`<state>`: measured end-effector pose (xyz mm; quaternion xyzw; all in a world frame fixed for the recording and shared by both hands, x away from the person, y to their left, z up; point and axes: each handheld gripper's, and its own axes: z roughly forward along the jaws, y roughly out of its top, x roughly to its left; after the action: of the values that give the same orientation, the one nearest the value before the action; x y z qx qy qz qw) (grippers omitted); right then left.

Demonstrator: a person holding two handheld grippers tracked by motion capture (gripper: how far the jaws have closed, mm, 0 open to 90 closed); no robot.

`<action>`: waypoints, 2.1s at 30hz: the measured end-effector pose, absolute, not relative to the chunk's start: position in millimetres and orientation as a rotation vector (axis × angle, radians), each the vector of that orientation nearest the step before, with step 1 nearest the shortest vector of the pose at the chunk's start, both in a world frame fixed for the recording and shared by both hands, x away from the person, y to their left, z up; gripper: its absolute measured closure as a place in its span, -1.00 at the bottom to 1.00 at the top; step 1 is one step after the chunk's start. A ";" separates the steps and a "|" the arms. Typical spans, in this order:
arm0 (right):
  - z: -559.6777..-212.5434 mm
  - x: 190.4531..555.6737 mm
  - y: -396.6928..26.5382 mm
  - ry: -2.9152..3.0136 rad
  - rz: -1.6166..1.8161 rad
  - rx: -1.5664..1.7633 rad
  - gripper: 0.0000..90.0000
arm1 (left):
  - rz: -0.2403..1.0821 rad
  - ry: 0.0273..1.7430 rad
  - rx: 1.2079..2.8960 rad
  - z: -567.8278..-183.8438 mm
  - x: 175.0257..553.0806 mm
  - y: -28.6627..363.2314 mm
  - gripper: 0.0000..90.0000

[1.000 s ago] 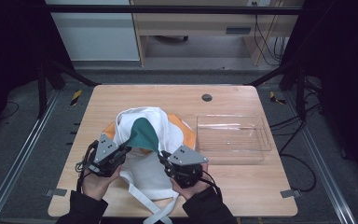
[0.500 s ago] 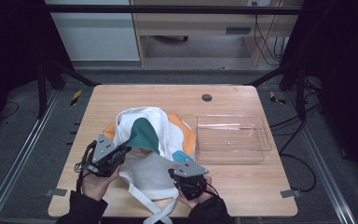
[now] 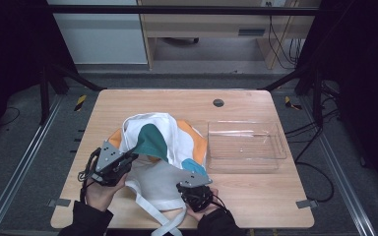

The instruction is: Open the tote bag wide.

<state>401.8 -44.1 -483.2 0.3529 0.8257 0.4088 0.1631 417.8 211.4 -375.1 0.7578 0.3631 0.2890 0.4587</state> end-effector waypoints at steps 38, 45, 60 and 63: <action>-505.0 397.0 -28.2 2.396 1.035 0.925 1.00 | 0.764 0.878 1.742 -350.2 418.1 219.4 0.94; -505.0 397.0 -27.7 2.397 1.033 0.922 1.00 | 0.766 0.883 1.716 -344.8 425.5 216.0 0.94; -505.0 398.0 -26.9 2.399 1.032 0.909 1.00 | 0.791 0.907 1.691 -339.3 438.5 211.1 0.94; -504.8 397.9 -26.4 2.401 1.033 0.912 1.00 | 0.792 0.917 1.688 -339.1 441.4 210.6 0.94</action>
<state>397.9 -26.4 -504.8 0.3238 0.8522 0.3667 0.1856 441.4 210.6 -339.1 0.7002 0.3805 0.3284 0.5071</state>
